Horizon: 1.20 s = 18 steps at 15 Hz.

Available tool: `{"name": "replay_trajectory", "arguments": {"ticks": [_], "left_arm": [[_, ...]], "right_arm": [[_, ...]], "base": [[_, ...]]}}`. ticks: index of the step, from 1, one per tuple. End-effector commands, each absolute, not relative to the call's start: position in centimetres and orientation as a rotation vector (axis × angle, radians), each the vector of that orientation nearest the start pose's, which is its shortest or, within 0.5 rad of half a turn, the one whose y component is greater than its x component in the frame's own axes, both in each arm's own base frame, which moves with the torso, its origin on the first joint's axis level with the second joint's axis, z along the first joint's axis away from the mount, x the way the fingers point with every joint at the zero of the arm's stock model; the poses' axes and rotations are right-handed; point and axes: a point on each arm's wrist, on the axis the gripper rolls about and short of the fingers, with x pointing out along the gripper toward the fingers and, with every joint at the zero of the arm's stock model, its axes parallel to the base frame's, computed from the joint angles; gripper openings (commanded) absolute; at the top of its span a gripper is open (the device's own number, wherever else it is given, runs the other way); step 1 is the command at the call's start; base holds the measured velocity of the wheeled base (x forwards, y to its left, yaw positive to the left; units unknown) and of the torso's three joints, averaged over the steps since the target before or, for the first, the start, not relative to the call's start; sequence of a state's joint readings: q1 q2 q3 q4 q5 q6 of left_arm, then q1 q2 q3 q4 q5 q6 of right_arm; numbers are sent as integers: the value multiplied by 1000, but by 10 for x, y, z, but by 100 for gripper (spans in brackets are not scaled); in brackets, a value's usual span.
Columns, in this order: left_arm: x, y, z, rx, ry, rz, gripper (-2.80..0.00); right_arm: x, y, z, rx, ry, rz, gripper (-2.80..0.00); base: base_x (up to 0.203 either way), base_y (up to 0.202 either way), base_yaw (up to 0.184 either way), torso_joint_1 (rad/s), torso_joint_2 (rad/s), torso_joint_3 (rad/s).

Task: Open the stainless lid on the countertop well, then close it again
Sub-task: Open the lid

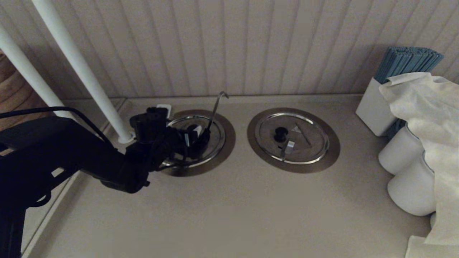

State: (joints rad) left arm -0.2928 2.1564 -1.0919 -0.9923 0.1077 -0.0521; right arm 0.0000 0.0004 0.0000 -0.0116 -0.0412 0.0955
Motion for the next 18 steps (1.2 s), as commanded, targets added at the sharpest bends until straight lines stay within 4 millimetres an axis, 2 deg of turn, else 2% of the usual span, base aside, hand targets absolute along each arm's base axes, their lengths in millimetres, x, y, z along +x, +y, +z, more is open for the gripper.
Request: {"name": "replay_trajectory", "arguments": {"ticks": [1, 7, 18], "left_arm": [[401, -117, 134, -43, 50, -182, 0], [407, -102, 138, -48, 36, -146, 0], [415, -99, 138, -50, 23, -136, 0]], "right_arm": [[-23, -1, 77, 97, -13, -41, -280], [-23, -1, 77, 96, -13, -41, -280], [-23, -1, 77, 97, -14, -41, -280]], "base": [[0, 0, 0, 0, 0, 0], [0, 0, 0, 0, 0, 0], [0, 0, 0, 0, 0, 0]]}}
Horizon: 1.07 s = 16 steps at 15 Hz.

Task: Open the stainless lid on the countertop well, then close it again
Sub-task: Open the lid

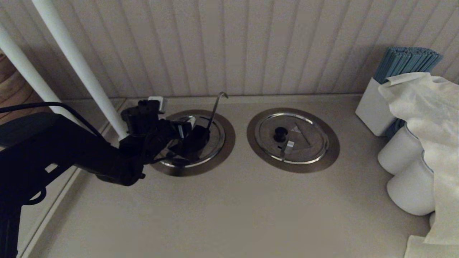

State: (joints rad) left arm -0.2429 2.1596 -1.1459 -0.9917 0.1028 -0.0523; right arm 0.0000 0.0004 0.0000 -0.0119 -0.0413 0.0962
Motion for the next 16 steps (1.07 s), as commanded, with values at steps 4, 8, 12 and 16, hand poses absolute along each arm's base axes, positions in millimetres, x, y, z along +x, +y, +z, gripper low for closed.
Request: {"name": "replay_trajectory", "arguments": {"ticks": [4, 8, 12, 16], "left_arm": [[420, -93, 136, -51, 20, -121, 0], [421, -88, 135, -59, 22, -131, 0], [423, -82, 139, -62, 8, -116, 0], [425, -74, 142, -65, -4, -98, 0]], "right_arm": [[-23, -1, 77, 97, -13, -41, -280], [-23, -1, 77, 97, -13, -41, -280], [-23, -1, 77, 97, -13, -41, -280], [-23, -1, 77, 97, -13, -41, -280]], "base": [[0, 0, 0, 0, 0, 0], [0, 0, 0, 0, 0, 0], [0, 0, 0, 0, 0, 0], [0, 0, 0, 0, 0, 0]]}}
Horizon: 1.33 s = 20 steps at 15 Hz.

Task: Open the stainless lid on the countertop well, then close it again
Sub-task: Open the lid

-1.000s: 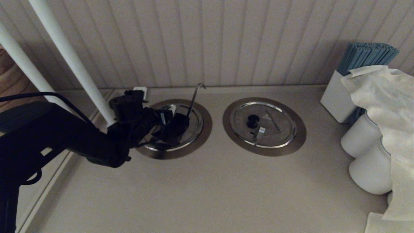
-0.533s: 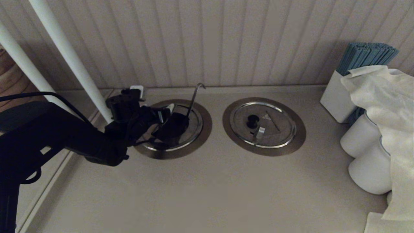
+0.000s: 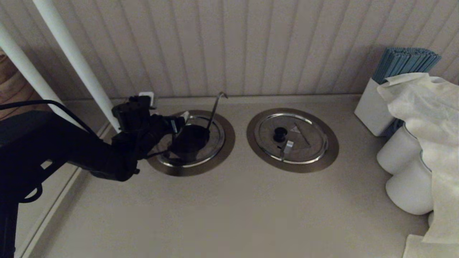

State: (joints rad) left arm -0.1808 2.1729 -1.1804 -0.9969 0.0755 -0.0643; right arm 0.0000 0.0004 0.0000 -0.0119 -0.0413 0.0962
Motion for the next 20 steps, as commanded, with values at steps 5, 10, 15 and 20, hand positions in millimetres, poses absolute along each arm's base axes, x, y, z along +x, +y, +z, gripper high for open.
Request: {"name": "replay_trajectory", "arguments": {"ticks": [5, 10, 15, 20], "left_arm": [[428, -68, 144, -68, -11, -83, 0], [429, -62, 145, -70, -17, -70, 0], [433, -58, 141, -69, -13, -61, 0], [436, -55, 137, -67, -7, -52, 0]], "right_arm": [[-23, -1, 77, 97, -13, -41, -280], [-23, -1, 77, 97, -13, -41, -280], [-23, -1, 77, 97, -13, -41, -280], [-23, -1, 77, 97, -14, -41, -280]], "base": [[0, 0, 0, 0, 0, 0], [0, 0, 0, 0, 0, 0], [0, 0, 0, 0, 0, 0], [0, 0, 0, 0, 0, 0]]}}
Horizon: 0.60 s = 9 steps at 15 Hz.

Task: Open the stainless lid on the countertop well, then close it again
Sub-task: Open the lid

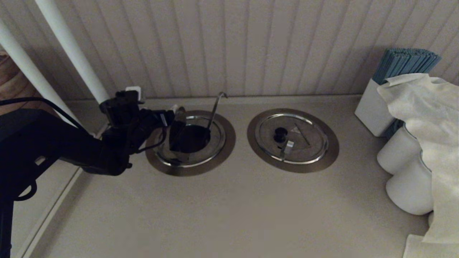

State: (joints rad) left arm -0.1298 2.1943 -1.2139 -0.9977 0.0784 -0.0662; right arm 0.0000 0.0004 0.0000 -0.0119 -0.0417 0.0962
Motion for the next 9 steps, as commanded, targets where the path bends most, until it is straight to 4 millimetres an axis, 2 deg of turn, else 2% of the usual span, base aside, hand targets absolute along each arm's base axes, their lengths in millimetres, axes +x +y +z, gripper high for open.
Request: {"name": "replay_trajectory", "arguments": {"ticks": [1, 9], "left_arm": [[436, -53, 139, -68, -13, -47, 0], [438, -40, 147, -72, -36, -19, 0]], "right_arm": [[-23, -1, 77, 97, -13, -41, -280], [-23, -1, 77, 97, -13, -41, -280]], "base": [[0, 0, 0, 0, 0, 0], [0, 0, 0, 0, 0, 0]]}}
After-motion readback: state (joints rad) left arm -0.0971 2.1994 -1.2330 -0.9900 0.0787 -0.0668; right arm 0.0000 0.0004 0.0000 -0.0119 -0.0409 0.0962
